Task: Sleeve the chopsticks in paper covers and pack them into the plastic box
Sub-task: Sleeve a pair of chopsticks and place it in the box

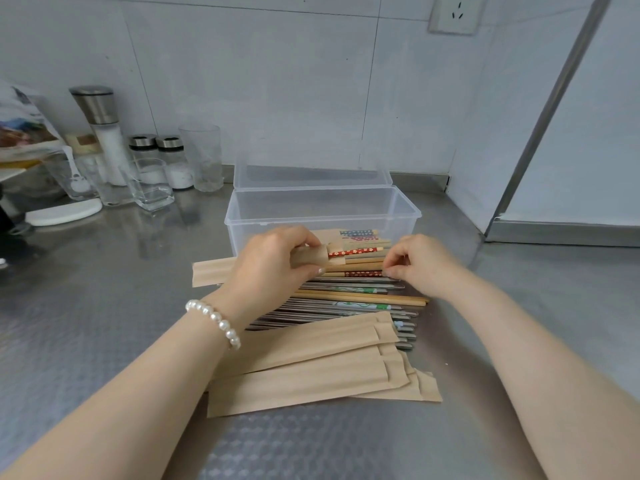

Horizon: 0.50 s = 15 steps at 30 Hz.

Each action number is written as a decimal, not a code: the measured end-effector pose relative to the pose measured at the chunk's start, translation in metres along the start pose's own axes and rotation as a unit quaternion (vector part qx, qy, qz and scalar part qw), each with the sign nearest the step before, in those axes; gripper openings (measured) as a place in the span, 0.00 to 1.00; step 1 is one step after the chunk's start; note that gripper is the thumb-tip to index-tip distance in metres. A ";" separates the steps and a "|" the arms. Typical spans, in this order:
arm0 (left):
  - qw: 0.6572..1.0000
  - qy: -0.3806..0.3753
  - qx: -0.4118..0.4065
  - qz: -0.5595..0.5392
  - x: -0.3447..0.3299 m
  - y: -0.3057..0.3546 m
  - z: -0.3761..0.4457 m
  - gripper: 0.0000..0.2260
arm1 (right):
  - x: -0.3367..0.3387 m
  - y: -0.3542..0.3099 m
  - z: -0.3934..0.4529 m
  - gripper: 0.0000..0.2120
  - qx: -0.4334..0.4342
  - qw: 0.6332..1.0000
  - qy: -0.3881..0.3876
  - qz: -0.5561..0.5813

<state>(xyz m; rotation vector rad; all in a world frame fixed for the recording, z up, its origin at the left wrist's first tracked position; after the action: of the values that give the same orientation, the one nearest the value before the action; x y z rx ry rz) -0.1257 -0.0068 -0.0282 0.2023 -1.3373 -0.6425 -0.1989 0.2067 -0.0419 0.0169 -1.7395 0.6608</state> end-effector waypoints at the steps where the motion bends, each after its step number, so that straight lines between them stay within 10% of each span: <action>1: 1.000 -0.001 0.000 -0.001 0.000 0.000 0.000 0.13 | 0.000 0.001 0.000 0.09 -0.002 1.000 -0.008 0.005; 15: 1.000 -0.015 0.004 -0.004 0.000 0.001 -0.001 0.13 | 0.023 -0.003 -0.014 0.09 0.089 0.963 0.056 0.248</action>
<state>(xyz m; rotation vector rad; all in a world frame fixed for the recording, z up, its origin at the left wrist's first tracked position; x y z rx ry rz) -0.1244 -0.0063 -0.0280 0.2047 -1.3682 -0.6489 -0.1919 0.2178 -0.0184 -0.3356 -1.5769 1.1602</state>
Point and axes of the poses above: each hand's wrist, its own z-axis towards the middle knuckle, its own x-axis out of the back of the hand, y = z × x, the point moved 2 cm from there along z, towards the middle knuckle, and after that the axes turned 15 degrees about -y, right-handed, at the moved point
